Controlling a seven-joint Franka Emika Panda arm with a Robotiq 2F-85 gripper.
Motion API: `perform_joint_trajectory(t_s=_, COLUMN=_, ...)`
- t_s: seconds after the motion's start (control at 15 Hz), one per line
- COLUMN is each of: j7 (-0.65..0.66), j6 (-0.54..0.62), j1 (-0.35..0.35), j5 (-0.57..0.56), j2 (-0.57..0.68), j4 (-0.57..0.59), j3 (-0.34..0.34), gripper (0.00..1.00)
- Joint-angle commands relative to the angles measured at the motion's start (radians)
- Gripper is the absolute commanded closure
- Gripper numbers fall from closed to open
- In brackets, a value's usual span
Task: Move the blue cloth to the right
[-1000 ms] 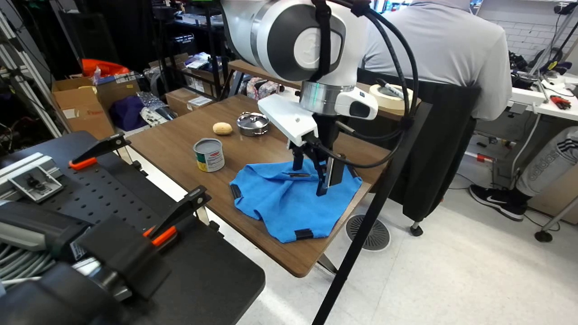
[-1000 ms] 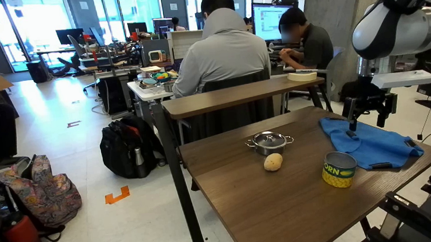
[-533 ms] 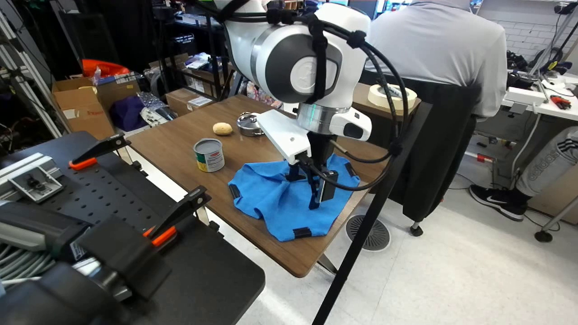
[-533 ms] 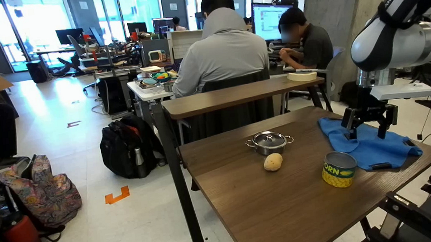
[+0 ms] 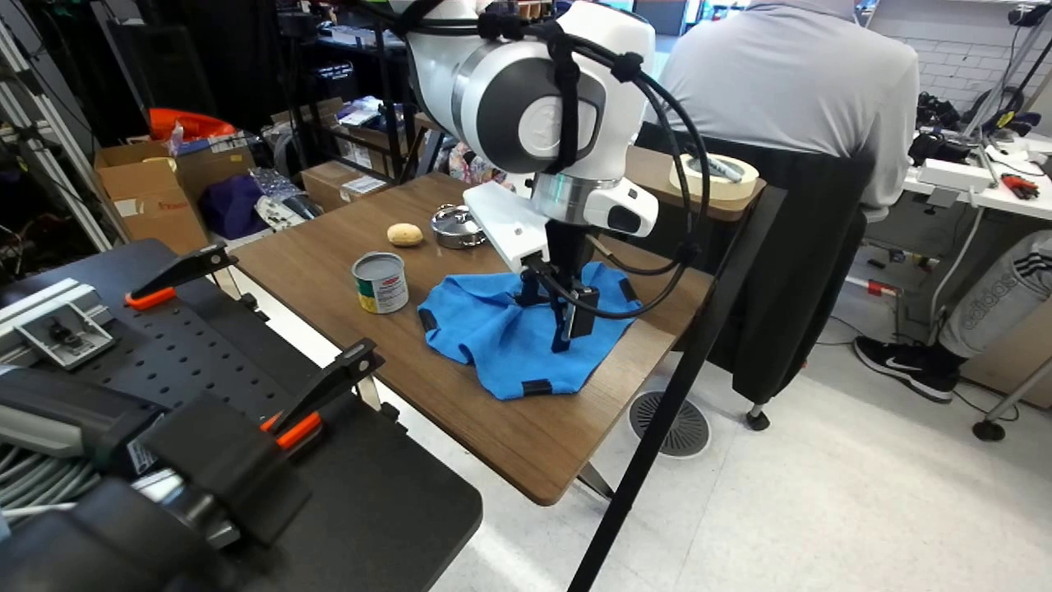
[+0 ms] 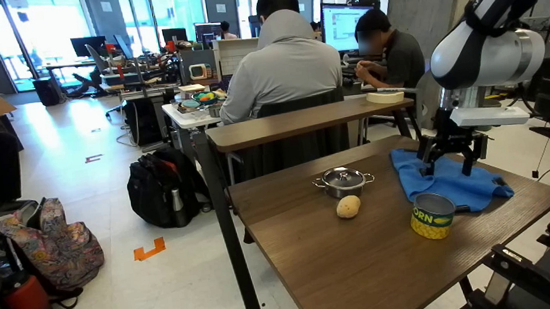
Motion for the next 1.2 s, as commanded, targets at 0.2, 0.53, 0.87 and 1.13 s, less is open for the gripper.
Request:
perform_joint_trajectory(t_s=0.2, j7=0.079, j6=-0.032, j1=0.087, j5=0.017, j2=0.058, j4=0.111, j3=-0.001, gripper=0.00)
perform_joint_trajectory(t_s=0.53, j7=0.121, j6=-0.064, j1=0.133, j5=0.019, j2=0.071, j4=0.174, j3=0.004, gripper=0.00)
perform_joint_trajectory(t_s=0.87, j7=0.118, j6=-0.134, j1=0.150, j5=-0.001, j2=0.019, j4=0.156, j3=-0.008, gripper=0.00)
perform_joint_trajectory(t_s=1.13, j7=0.058, j6=-0.152, j1=0.134, j5=-0.014, j2=-0.121, j4=0.010, j3=-0.015, gripper=0.00)
